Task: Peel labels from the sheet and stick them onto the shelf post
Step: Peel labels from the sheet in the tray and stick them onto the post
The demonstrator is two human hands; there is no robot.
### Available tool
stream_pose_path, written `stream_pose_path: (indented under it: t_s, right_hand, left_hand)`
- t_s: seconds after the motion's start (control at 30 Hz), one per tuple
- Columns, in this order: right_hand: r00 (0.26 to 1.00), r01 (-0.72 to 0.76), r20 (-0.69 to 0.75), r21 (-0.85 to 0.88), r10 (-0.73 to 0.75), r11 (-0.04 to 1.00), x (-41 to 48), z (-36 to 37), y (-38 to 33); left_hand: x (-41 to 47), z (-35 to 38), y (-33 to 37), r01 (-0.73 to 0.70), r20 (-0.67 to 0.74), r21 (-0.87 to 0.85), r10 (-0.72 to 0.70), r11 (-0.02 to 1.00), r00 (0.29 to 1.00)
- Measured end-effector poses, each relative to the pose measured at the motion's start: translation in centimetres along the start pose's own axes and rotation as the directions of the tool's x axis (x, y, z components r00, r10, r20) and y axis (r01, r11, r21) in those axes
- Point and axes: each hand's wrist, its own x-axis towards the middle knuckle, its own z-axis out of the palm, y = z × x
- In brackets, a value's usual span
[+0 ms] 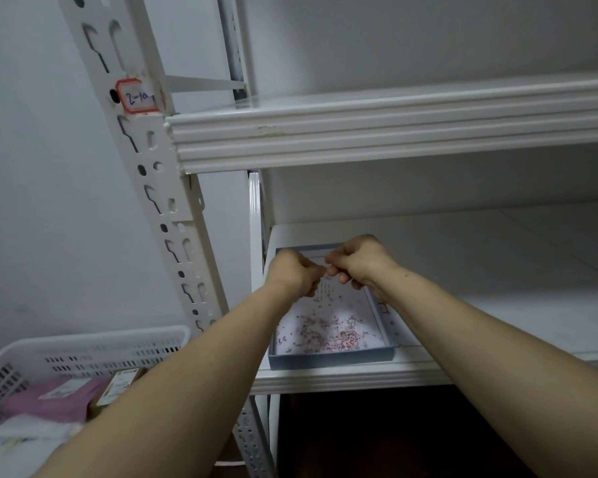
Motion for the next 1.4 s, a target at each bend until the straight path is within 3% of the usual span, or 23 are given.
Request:
stream_pose_path:
  t_s: [0.3,0.47,0.57,0.73,0.9,1.0,1.17,1.27,1.4]
  right_hand:
    - [1.000,-0.011,-0.015,-0.061,0.010,0.998,-0.6,-0.7,-0.1]
    - [0.999,-0.030,-0.014,-0.137,0.029,0.990,-0.3,-0.8,-0.1]
    - [0.999,-0.016,-0.030,-0.174,0.011,0.985,-0.3,-0.9,0.0]
    - [0.999,-0.012,-0.043,-0.167,0.005,0.986,-0.5,-1.0,-0.1]
    - [1.000,0.009,0.023,-0.322,-0.002,0.947,-0.7,-1.2,-0.7]
    - [0.999,0.040,-0.010,-0.417,-0.049,0.908,-0.7,-1.2,-0.8]
    - [0.971,0.131,-0.124,-0.448,-0.206,0.884,-1.3,-1.0,-0.8]
    - [0.973,0.179,-0.051,-0.435,-0.223,0.883,-1.8,-0.8,-1.2]
    - [0.948,0.259,-0.065,-0.415,-0.312,0.872,-3.2,-0.2,-2.5]
  left_hand:
    - [0.0,-0.4,0.0,-0.007,-0.098,0.085,0.016,0.996,0.995]
    - [-0.3,-0.2,-0.4,-0.053,-0.064,0.070,0.058,0.996,0.996]
    - [-0.3,0.0,0.0,-0.066,-0.082,0.148,0.079,0.987,0.993]
    - [-0.1,-0.2,0.2,-0.029,-0.105,0.150,0.045,0.988,0.993]
    - [-0.1,-0.2,0.1,0.027,-0.070,0.099,-0.020,0.995,0.997]
    - [0.2,-0.2,0.0,0.039,-0.081,0.153,-0.027,0.987,0.996]
    - [-0.6,-1.1,0.3,-0.009,-0.174,0.194,0.043,0.981,0.984]
    - [-1.1,-1.5,0.6,-0.016,-0.178,0.154,0.043,0.988,0.983]
    - [-2.7,-2.6,0.7,-0.200,-0.228,0.194,0.242,0.960,0.943]
